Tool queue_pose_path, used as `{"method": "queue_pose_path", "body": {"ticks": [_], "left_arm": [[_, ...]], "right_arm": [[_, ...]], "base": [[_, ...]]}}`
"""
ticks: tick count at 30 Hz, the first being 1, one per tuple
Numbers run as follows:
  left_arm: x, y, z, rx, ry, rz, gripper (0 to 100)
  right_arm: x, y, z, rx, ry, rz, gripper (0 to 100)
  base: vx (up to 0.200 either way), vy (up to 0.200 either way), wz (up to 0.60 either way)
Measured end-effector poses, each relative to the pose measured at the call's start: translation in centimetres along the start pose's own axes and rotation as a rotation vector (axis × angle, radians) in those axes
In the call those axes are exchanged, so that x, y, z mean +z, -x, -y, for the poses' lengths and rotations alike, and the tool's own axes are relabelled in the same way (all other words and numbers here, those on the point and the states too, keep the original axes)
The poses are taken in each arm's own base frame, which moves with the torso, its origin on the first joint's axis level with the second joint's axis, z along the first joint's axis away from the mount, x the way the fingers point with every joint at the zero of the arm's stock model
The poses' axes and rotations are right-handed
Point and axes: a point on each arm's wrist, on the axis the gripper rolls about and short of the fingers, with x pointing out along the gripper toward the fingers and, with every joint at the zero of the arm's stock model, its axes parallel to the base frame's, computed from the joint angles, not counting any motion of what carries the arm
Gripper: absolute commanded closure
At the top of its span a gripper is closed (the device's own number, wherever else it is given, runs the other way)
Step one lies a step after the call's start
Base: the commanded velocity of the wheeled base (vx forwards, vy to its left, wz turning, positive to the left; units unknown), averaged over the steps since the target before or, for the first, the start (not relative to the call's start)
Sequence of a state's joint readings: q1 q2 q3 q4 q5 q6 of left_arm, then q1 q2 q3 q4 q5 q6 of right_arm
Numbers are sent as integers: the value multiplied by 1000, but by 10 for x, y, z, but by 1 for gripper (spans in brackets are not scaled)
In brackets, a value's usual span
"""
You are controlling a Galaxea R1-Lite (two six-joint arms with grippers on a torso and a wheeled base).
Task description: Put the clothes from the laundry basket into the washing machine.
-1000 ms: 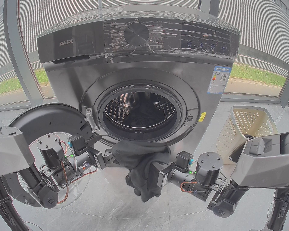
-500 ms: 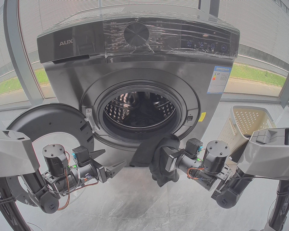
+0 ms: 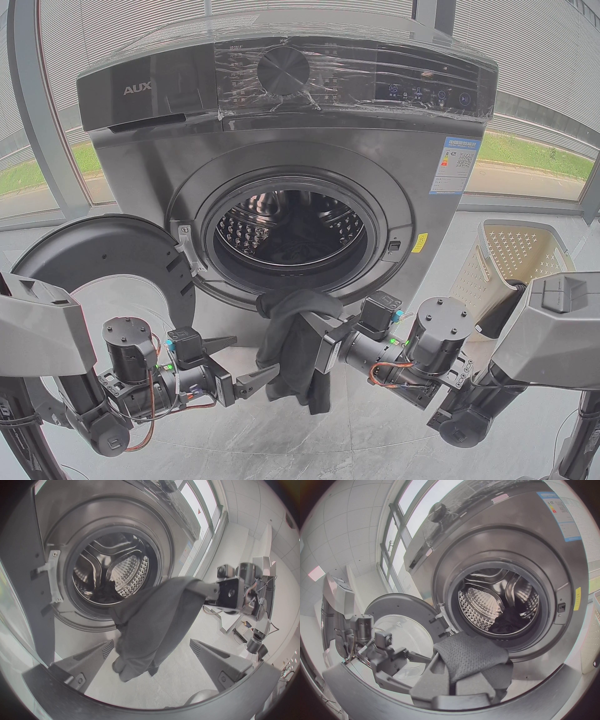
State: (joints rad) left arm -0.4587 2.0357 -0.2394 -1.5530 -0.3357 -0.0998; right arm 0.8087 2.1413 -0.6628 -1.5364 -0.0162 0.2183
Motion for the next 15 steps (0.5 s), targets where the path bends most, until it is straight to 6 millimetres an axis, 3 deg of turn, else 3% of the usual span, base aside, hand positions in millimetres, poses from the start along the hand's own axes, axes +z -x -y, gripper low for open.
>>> {"method": "queue_pose_path", "body": {"ticks": [15], "left_arm": [[-14,-20,2,-26,2,-41,0]], "right_arm": [[5,2,-35,104,-7,20,100]], "base": [[0,0,0]]}}
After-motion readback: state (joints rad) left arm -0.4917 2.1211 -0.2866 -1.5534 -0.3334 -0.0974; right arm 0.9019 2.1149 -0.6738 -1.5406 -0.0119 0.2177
